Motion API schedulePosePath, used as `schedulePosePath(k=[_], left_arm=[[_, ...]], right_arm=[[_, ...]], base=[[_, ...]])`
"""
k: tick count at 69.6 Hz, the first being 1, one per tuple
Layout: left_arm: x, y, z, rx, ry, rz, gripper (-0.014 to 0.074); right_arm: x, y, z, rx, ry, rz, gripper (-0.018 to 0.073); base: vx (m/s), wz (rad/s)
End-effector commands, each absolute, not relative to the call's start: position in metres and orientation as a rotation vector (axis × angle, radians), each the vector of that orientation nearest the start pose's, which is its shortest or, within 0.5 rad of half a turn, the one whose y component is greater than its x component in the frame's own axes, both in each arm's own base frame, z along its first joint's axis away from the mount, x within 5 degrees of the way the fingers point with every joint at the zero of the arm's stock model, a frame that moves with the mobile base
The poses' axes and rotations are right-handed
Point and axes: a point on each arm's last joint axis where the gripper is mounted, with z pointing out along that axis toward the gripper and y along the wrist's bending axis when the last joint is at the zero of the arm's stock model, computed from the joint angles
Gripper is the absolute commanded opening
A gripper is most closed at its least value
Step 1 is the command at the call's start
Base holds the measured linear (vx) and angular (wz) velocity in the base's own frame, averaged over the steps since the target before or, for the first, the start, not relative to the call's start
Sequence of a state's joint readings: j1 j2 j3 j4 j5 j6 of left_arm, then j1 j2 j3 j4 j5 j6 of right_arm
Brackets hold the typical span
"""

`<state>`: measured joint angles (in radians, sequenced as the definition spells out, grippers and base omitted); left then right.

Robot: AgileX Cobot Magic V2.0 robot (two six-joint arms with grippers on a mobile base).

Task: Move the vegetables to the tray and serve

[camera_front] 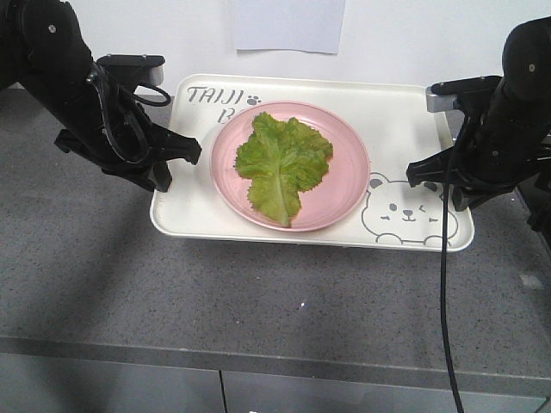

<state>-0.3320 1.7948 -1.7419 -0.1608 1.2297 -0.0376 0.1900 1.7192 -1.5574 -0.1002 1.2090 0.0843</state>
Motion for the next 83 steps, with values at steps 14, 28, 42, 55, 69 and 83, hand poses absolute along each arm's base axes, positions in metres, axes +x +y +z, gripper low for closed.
schedulePosePath(k=[14,28,42,55,69,83], left_arm=[[0.3454,-0.1552,0.3762,0.384,2.576,-0.548,-0.0006],[0.3454,-0.1552,0.3762,0.384,2.576,-0.548,-0.0006],[0.3454,-0.1552,0.3762,0.384,2.576,-0.548,-0.0006],[0.3454,-0.1552,0.3762,0.384,2.576,-0.548,-0.0006],[0.3454,-0.1552,0.3762,0.384,2.576,-0.548,-0.0006],[0.3454,-0.1552,0.3762,0.384,2.576,-0.548,-0.0006]], right_arm=[[0.3466,0.0719,0.3437,-0.217,2.690,0.064,-0.0009],[0.3466,0.0719,0.3437,-0.217,2.690,0.064,-0.0009],[0.3466,0.0719,0.3437,-0.217,2.690,0.064,-0.0009],[0.3466,0.0719,0.3437,-0.217,2.690,0.064,-0.0009],[0.3466,0.0719,0.3437,-0.217,2.690,0.064,-0.0009],[0.3466,0.0719,0.3437,-0.217,2.690,0.064,-0.0009]], base=[[0.05,-0.01],[0.04,-0.02],[0.04,-0.01],[0.04,-0.02],[0.04,-0.02],[0.04,-0.01]])
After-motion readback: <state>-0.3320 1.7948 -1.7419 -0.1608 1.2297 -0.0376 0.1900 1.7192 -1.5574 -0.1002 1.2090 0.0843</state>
